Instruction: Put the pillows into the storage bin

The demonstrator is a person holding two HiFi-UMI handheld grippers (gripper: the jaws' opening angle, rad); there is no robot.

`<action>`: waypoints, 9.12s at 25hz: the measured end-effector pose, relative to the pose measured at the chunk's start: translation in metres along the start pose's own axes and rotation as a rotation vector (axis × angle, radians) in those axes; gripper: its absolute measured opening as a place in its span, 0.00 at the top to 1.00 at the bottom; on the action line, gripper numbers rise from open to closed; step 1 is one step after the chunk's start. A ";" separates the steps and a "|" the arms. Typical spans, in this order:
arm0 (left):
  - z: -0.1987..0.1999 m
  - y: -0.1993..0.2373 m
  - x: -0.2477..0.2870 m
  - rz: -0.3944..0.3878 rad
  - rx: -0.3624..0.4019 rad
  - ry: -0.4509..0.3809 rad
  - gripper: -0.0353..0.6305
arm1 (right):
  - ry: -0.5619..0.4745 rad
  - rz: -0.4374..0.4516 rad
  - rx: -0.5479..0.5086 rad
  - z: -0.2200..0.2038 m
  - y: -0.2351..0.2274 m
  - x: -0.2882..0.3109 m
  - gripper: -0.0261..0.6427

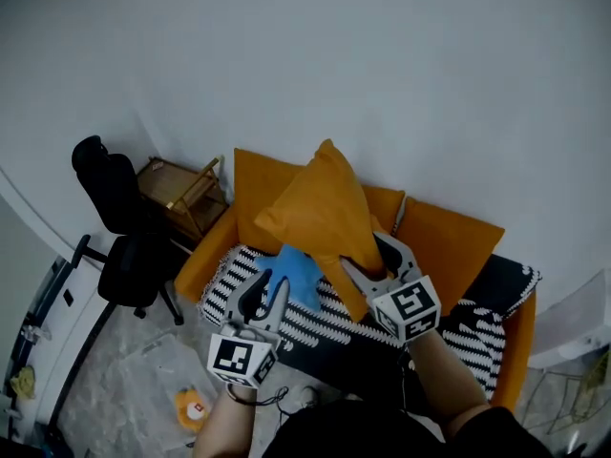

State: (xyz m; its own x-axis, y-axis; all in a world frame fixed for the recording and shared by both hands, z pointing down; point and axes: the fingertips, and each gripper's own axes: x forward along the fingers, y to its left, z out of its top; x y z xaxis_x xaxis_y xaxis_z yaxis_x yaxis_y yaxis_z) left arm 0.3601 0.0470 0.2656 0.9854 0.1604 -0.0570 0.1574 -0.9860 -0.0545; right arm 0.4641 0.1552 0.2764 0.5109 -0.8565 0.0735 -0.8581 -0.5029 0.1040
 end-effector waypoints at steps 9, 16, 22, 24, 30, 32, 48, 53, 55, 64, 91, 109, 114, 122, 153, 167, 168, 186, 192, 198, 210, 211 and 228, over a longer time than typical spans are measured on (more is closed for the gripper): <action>-0.004 0.001 -0.017 0.167 -0.067 0.050 0.94 | 0.033 0.138 0.007 -0.006 0.005 0.008 0.55; -0.027 0.017 -0.116 0.387 -0.091 0.102 0.94 | 0.068 0.344 0.019 -0.031 0.094 0.024 0.55; -0.040 0.050 -0.231 0.580 -0.104 0.101 0.94 | 0.080 0.535 -0.012 -0.036 0.214 0.047 0.55; -0.044 0.061 -0.274 0.648 -0.122 0.093 0.94 | 0.083 0.599 -0.030 -0.035 0.259 0.054 0.55; -0.055 0.097 -0.413 0.787 -0.152 0.096 0.94 | 0.096 0.738 -0.074 -0.029 0.410 0.072 0.55; -0.058 0.109 -0.467 0.831 -0.163 0.116 0.94 | 0.097 0.772 -0.076 -0.026 0.466 0.075 0.55; -0.073 0.175 -0.742 1.145 -0.184 0.097 0.94 | 0.126 1.082 -0.143 -0.027 0.791 0.076 0.56; -0.096 0.175 -0.771 1.211 -0.225 0.113 0.94 | 0.163 1.170 -0.172 -0.048 0.843 0.076 0.56; -0.106 0.179 -0.778 1.234 -0.240 0.121 0.94 | 0.180 1.204 -0.184 -0.058 0.861 0.080 0.56; -0.176 0.215 -0.796 1.332 -0.348 0.175 0.94 | 0.273 1.328 -0.229 -0.142 0.926 0.115 0.56; -0.524 0.234 -0.816 1.355 -0.719 0.247 0.94 | 0.638 1.422 -0.402 -0.580 1.040 0.165 0.52; -0.417 0.231 -0.795 1.313 -0.651 0.240 0.94 | 0.557 1.435 -0.251 -0.449 1.004 0.133 0.32; -0.348 0.250 -0.783 1.284 -0.538 0.215 0.94 | 0.415 1.434 -0.222 -0.348 0.992 0.133 0.32; -0.220 0.271 -0.760 1.220 -0.398 0.184 0.82 | 0.222 1.356 -0.150 -0.179 0.943 0.138 0.32; -0.005 0.260 -0.623 0.779 -0.078 0.010 0.80 | -0.125 0.874 -0.100 0.049 0.725 0.101 0.33; -0.039 0.223 -0.391 0.391 -0.121 0.073 0.80 | 0.002 0.469 0.023 -0.013 0.467 0.128 0.34; -0.044 0.220 -0.369 0.368 -0.123 0.082 0.80 | 0.008 0.447 0.035 -0.019 0.445 0.131 0.34; -0.129 0.123 -0.004 0.033 -0.215 0.230 0.80 | 0.212 0.163 0.213 -0.165 0.102 0.160 0.34; -0.164 0.119 0.048 -0.073 -0.242 0.288 0.80 | 0.280 0.032 0.364 -0.216 0.056 0.164 0.35; -0.211 0.129 0.092 -0.196 -0.256 0.336 0.80 | 0.318 -0.108 0.498 -0.270 0.025 0.180 0.35; -0.336 0.125 0.146 -0.437 -0.252 0.474 0.80 | 0.375 -0.385 0.857 -0.425 -0.021 0.223 0.35; -0.346 0.125 0.147 -0.448 -0.253 0.483 0.80 | 0.378 -0.398 0.894 -0.439 -0.023 0.227 0.34; -0.434 0.151 0.135 -0.438 -0.342 0.583 0.80 | 0.320 -0.600 1.449 -0.590 -0.031 0.286 0.26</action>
State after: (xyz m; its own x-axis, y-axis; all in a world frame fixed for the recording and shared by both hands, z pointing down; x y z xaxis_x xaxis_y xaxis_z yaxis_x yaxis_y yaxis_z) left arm 0.5455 -0.0998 0.6825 0.6903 0.5794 0.4334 0.4554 -0.8134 0.3620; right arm 0.6680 -0.0052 0.8798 0.6064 -0.5387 0.5849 0.2333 -0.5826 -0.7785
